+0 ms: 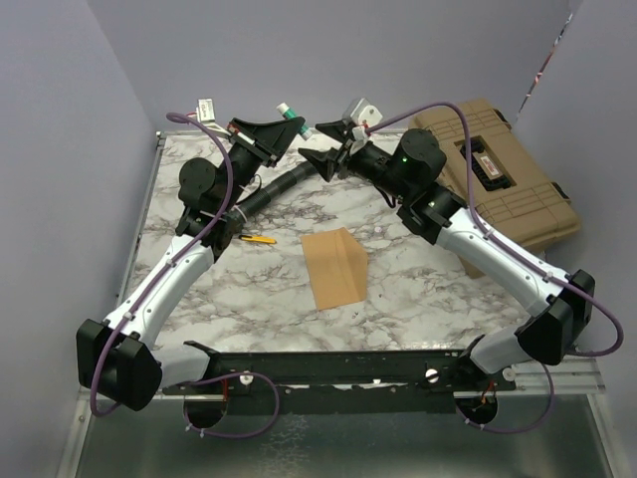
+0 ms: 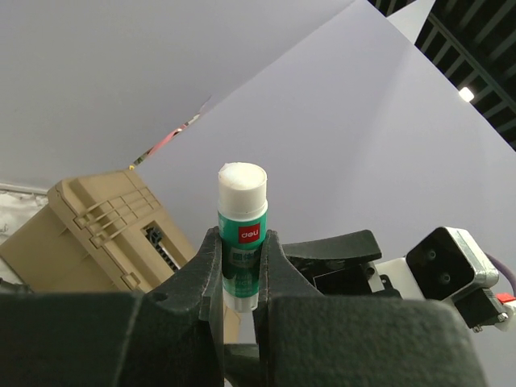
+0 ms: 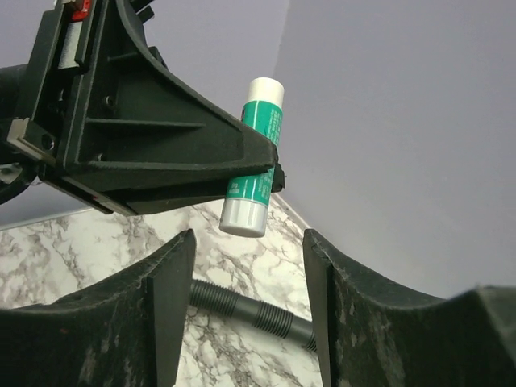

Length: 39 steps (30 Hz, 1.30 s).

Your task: Place the letter into the envelope and seal it

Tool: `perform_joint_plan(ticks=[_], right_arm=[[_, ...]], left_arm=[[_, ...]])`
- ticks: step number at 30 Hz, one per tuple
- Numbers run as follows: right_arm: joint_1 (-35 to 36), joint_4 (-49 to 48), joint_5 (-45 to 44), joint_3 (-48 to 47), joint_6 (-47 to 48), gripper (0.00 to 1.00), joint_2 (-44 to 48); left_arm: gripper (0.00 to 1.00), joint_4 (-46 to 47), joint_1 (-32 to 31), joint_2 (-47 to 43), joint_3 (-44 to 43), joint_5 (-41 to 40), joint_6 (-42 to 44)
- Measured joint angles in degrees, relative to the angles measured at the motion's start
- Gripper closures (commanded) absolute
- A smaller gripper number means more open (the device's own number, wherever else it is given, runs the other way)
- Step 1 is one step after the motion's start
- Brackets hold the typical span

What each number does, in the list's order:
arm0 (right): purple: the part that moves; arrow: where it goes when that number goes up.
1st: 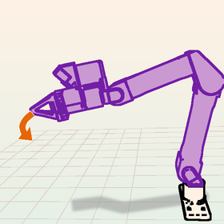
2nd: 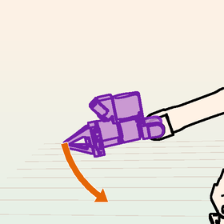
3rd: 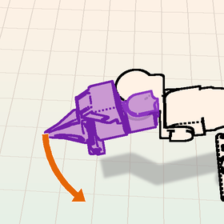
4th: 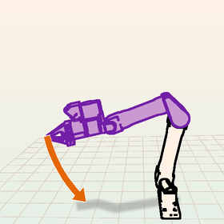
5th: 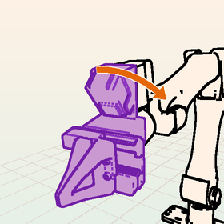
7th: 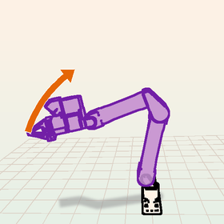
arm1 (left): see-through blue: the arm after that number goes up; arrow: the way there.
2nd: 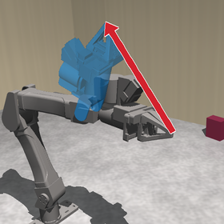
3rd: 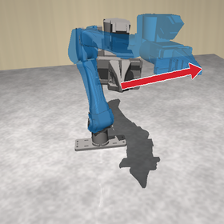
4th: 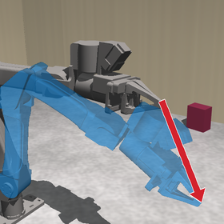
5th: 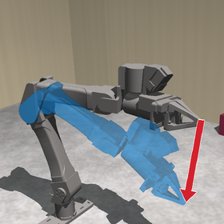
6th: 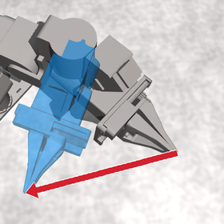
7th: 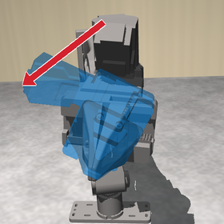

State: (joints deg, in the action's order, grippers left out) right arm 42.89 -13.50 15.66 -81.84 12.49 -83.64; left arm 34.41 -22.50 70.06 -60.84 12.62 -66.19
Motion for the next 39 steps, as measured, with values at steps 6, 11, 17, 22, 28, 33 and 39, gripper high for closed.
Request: perform_joint_plan(ticks=[6, 11, 17, 22, 28, 33, 39], right_arm=[[0.7, -2.2, -3.1, -0.4, 1.2, 0.66, -2.2], [0.7, -2.6, -3.0, -0.6, 0.1, 0.54, -2.3], [0.8, -3.6, -3.0, -0.6, -1.2, 0.44, -2.3], [0.9, -4.0, -2.9, -0.6, -1.8, 0.64, -2.2], [0.9, -5.1, -2.4, -0.3, -3.3, 0.87, -1.9], [0.9, -4.9, -2.3, -0.2, -6.7, 0.99, -1.4], [0.2, -4.4, -2.5, -0.2, -23.2, 0.99, -0.7]], left_arm=[[1.0, 0.0, 0.0, 0.0, 0.0, 0.0, -0.1], [1.0, 0.2, 0.0, 0.0, 0.0, 0.0, -0.2], [1.0, 0.0, 0.0, 0.0, 0.0, 0.0, -0.2], [1.0, -0.1, 0.0, 0.0, 0.0, 0.0, -0.2], [1.0, -0.2, 0.0, 0.0, 0.0, 0.0, -0.2], [1.0, 0.3, 0.0, 0.0, 0.0, 0.1, -0.2], [1.0, 1.6, 0.0, -0.9, 0.6, 0.9, 0.3]])
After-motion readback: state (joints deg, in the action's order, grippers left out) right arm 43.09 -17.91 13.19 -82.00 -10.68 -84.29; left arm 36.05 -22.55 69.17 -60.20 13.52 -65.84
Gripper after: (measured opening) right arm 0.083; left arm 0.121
